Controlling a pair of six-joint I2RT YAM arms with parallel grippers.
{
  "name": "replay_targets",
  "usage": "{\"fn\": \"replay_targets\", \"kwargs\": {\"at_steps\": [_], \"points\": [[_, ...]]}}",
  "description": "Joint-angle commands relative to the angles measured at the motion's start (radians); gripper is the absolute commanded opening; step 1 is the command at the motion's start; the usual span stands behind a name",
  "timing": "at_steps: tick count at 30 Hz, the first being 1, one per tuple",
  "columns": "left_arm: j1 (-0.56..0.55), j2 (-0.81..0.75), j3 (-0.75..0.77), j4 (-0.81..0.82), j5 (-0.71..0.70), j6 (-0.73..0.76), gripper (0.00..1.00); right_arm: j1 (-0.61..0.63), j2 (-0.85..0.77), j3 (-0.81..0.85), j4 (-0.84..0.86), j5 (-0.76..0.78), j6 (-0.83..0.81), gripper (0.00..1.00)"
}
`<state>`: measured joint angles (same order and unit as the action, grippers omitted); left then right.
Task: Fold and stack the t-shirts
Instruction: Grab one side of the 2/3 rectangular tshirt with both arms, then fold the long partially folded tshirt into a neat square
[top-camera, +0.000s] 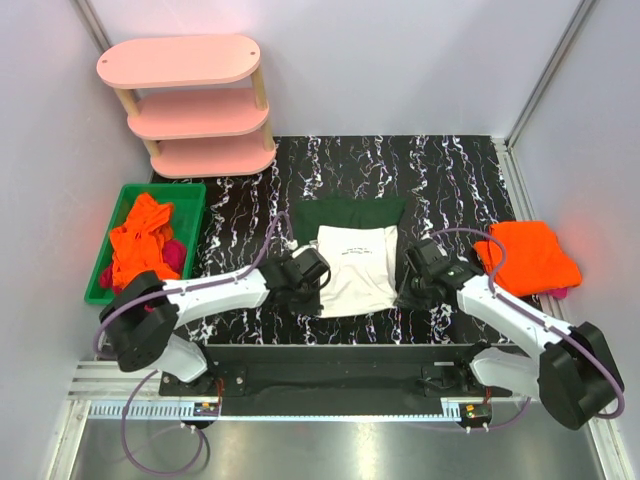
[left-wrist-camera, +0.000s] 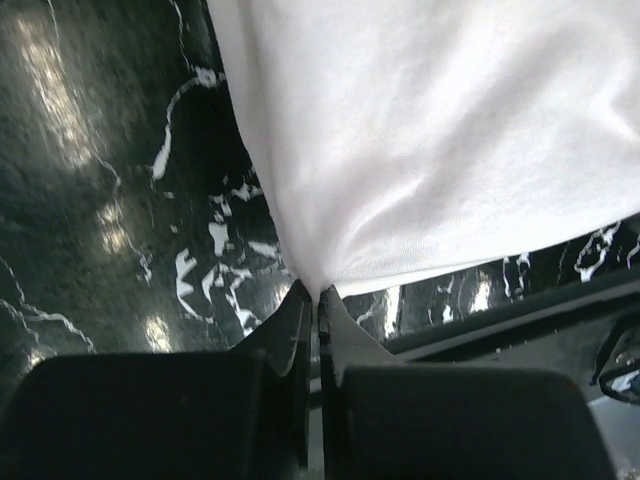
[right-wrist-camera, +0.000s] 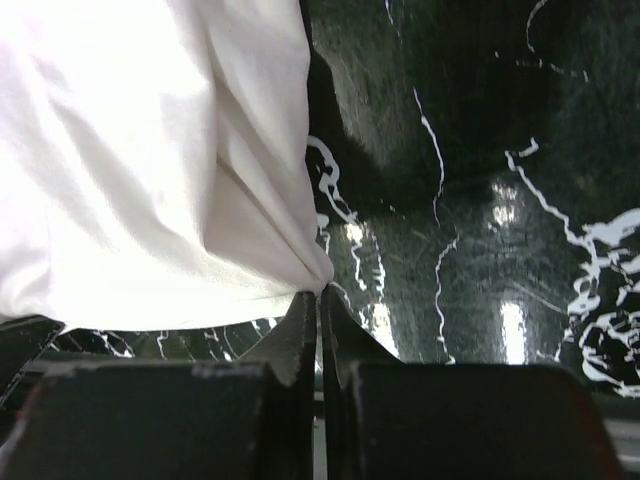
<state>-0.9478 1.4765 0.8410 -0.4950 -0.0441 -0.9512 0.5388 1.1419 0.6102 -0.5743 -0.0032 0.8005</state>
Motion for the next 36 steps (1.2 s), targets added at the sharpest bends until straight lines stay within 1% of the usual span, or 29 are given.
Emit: {"fn": "replay_targets", "kwargs": {"at_steps": [1, 6, 9, 12, 13, 14, 17, 21, 27, 31, 36], "points": [[-0.032, -0.076, -0.017, -0.123, -0.063, -0.027, 0.00, 0.007, -0.088, 0.000, -0.114, 0.035, 0.019, 0.00], [-0.059, -0.143, -0.019, -0.165, -0.098, -0.050, 0.00, 0.007, -0.165, 0.022, -0.177, 0.051, 0.020, 0.00], [-0.059, -0.185, 0.009, -0.200, -0.149, -0.052, 0.00, 0.006, -0.174, 0.091, -0.191, 0.097, 0.006, 0.00], [-0.057, -0.199, 0.081, -0.229, -0.204, -0.029, 0.00, 0.007, -0.111, 0.193, -0.199, 0.161, -0.040, 0.00], [-0.055, -0.196, 0.127, -0.246, -0.218, -0.008, 0.00, 0.006, -0.093, 0.219, -0.199, 0.184, -0.061, 0.00], [-0.052, -0.180, 0.153, -0.260, -0.229, 0.002, 0.00, 0.007, -0.071, 0.273, -0.199, 0.192, -0.070, 0.00], [-0.042, -0.145, 0.245, -0.295, -0.264, 0.041, 0.00, 0.007, -0.002, 0.367, -0.193, 0.223, -0.095, 0.00], [-0.017, -0.120, 0.326, -0.310, -0.304, 0.080, 0.00, 0.007, 0.076, 0.454, -0.171, 0.258, -0.110, 0.00], [0.087, -0.065, 0.415, -0.307, -0.321, 0.140, 0.00, 0.004, 0.189, 0.560, -0.153, 0.315, -0.142, 0.00], [0.156, 0.005, 0.509, -0.303, -0.341, 0.189, 0.00, -0.005, 0.254, 0.612, -0.136, 0.359, -0.158, 0.00], [0.230, 0.091, 0.612, -0.301, -0.329, 0.219, 0.00, -0.063, 0.344, 0.686, -0.118, 0.373, -0.172, 0.00]]}}
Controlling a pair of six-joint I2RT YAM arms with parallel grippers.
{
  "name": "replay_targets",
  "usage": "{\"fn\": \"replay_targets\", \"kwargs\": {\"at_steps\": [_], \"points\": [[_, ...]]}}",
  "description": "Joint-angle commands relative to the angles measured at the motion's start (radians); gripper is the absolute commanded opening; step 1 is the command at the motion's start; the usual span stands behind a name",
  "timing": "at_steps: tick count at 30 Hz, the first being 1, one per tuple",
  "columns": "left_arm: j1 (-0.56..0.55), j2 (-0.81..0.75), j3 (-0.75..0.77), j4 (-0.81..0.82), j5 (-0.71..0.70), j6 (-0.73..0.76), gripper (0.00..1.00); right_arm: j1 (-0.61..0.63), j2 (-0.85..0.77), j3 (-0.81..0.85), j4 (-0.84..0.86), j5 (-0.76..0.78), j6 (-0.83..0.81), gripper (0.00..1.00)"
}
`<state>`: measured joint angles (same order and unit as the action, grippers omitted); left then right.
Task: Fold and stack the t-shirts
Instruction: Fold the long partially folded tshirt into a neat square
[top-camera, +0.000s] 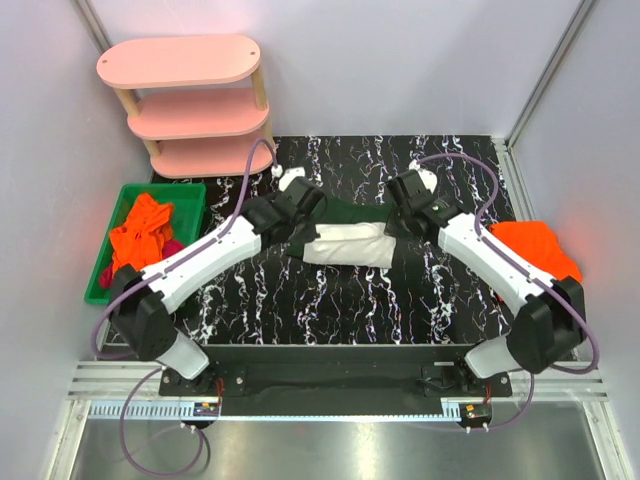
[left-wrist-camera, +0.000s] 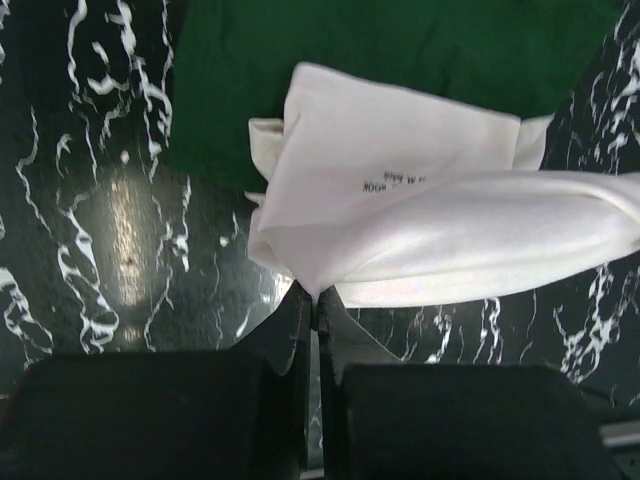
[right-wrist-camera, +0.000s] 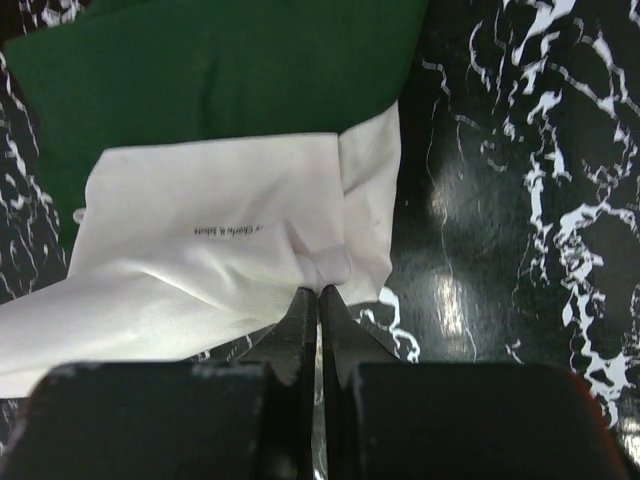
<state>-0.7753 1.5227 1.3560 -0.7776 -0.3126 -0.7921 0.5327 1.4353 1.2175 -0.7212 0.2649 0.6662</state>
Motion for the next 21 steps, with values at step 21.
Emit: {"fn": "replay_targets", "kwargs": {"at_steps": [21], "points": [[0.284, 0.545, 0.555, 0.003, 0.092, 0.100, 0.00, -0.223, 0.528, 0.441, 0.100, 0.108, -0.126, 0.00]]}}
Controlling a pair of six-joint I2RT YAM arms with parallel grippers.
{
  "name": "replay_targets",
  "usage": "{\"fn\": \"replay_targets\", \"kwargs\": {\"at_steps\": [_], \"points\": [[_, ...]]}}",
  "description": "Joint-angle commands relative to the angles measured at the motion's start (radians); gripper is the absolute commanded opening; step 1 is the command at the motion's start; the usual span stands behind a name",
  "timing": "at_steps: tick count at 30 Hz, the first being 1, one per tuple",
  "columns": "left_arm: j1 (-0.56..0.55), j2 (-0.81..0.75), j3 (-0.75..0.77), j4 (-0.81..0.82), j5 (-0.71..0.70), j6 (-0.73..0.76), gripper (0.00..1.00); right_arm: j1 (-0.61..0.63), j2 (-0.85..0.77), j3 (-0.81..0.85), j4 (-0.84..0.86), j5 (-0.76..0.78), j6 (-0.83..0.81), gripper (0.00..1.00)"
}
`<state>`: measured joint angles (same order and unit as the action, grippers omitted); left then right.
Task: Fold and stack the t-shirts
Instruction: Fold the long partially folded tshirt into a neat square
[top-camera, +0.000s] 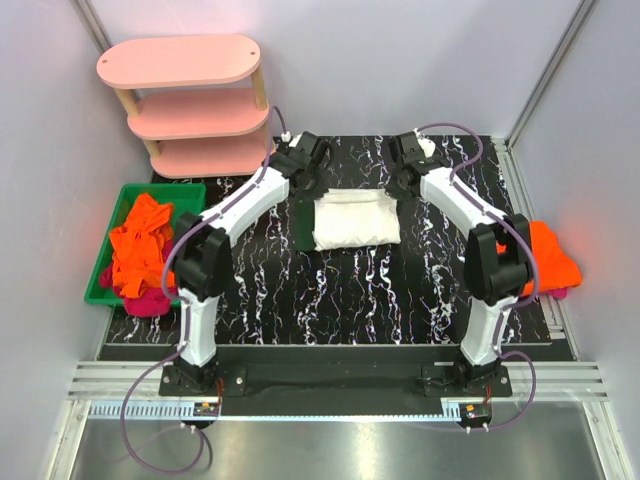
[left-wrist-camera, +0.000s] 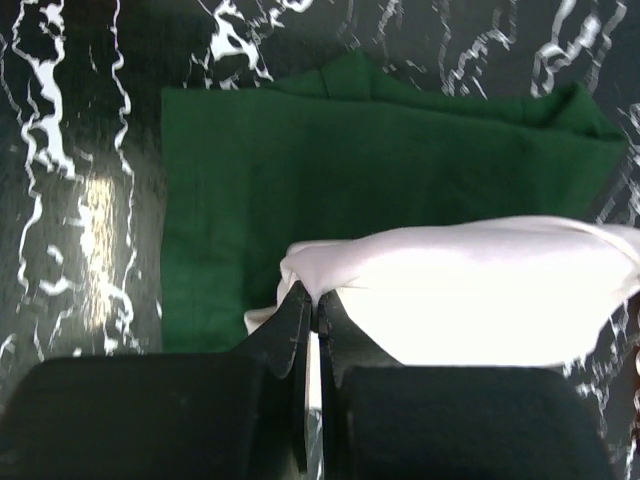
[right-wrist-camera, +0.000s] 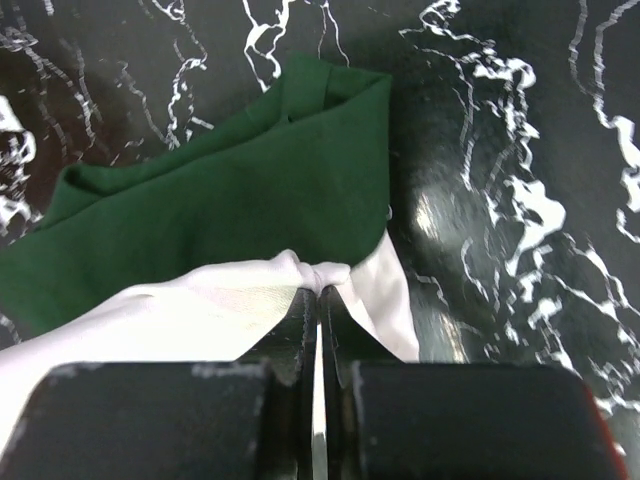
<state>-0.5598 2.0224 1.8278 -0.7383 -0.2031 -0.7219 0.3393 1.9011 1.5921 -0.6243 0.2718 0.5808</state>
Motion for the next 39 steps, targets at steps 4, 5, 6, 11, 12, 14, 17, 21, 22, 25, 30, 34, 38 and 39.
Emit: {"fn": "replay_targets", "kwargs": {"at_steps": [4, 5, 6, 11, 12, 14, 17, 21, 22, 25, 30, 34, 38, 39], "points": [[0.107, 0.113, 0.125, -0.030, 0.008, 0.019, 0.00, -0.033, 0.128, 0.130, 0.014, 0.095, -0.050, 0.00], [0.115, 0.124, 0.136, -0.029, 0.014, 0.019, 0.00, -0.033, 0.141, 0.144, 0.012, 0.093, -0.050, 0.00], [0.127, 0.136, 0.160, -0.026, 0.022, 0.019, 0.00, -0.037, 0.166, 0.160, 0.012, 0.092, -0.055, 0.00], [0.153, 0.220, 0.231, -0.023, 0.063, 0.019, 0.00, -0.052, 0.263, 0.258, 0.014, 0.073, -0.061, 0.00], [0.159, 0.243, 0.252, -0.018, 0.083, 0.019, 0.00, -0.052, 0.280, 0.273, 0.014, 0.072, -0.067, 0.00], [0.162, 0.265, 0.271, -0.016, 0.091, 0.024, 0.00, -0.065, 0.324, 0.316, 0.014, 0.058, -0.070, 0.00], [0.170, 0.305, 0.301, -0.009, 0.113, 0.024, 0.06, -0.071, 0.378, 0.362, 0.012, 0.043, -0.068, 0.00], [0.176, 0.335, 0.332, 0.002, 0.139, 0.026, 0.29, -0.071, 0.417, 0.402, 0.021, 0.006, -0.076, 0.20], [0.176, 0.332, 0.329, 0.008, 0.136, 0.027, 0.35, -0.069, 0.412, 0.393, 0.035, 0.009, -0.079, 0.37], [0.176, 0.277, 0.283, 0.043, 0.102, 0.018, 0.56, -0.069, 0.365, 0.356, 0.086, 0.024, -0.085, 0.61], [0.172, 0.171, 0.182, 0.126, 0.117, -0.005, 0.60, -0.036, 0.256, 0.306, 0.138, 0.026, -0.088, 0.69], [0.144, 0.154, 0.157, 0.146, 0.145, -0.004, 0.56, 0.009, 0.201, 0.226, 0.162, -0.008, -0.088, 0.49], [0.101, 0.170, 0.134, 0.160, 0.175, 0.004, 0.51, 0.035, 0.178, 0.143, 0.190, -0.039, -0.039, 0.28], [0.097, 0.171, 0.125, 0.163, 0.180, 0.003, 0.51, 0.040, 0.176, 0.109, 0.198, -0.045, -0.033, 0.25]]}}
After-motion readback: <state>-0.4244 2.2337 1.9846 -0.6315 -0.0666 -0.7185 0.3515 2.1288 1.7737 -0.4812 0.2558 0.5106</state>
